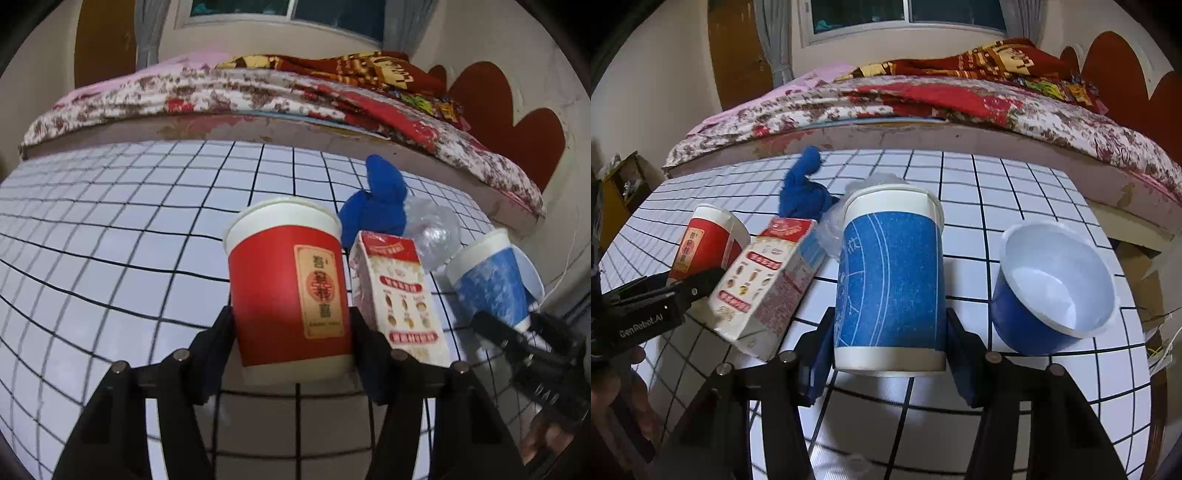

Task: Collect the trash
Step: 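Grasp the red paper cup with the left gripper while the right gripper grasps the blue-and-white cup, then carry the red cup and blue-and-white cup over the black bin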

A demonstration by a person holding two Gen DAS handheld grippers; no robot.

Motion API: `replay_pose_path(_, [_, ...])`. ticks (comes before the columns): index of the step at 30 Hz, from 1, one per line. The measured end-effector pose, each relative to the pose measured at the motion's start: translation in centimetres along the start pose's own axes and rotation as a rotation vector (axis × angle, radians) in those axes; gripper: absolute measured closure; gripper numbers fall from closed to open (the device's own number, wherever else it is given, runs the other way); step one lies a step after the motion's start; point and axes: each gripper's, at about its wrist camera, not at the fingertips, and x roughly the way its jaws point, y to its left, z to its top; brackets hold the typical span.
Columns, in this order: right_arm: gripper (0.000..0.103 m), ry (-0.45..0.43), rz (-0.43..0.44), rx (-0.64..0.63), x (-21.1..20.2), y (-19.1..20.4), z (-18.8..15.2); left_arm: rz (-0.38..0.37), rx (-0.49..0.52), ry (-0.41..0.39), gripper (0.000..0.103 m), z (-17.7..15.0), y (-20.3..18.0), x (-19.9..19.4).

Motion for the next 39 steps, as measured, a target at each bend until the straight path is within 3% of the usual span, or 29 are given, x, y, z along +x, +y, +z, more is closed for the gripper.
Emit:
replay_pose_path(9, [0.047, -0.072, 0.015, -0.004, -5.2, -0.3, -2.0, 0.011, 0.043, -0.078, 0.042, -3.0, -1.0, -5.5])
replay_pose_path(19, [0.047, -0.146, 0.004, 0.035, -12.5, -2.0, -6.8, -0.016, 0.114, -0.153, 0.042, -6.8, -5.6, -11.1])
replay_pose_path(26, [0.047, -0.209, -0.017, 0.049, -17.9, -3.8, -10.6, -0.06, 0.154, -0.16, 0.042, -9.5, -9.1, -13.0])
replay_pose_path(39, [0.047, -0.26, -0.117, 0.124, -22.9, -9.0, -17.1, -0.137, 0.256, -0.155, 0.042, -12.8, -16.0, -14.2])
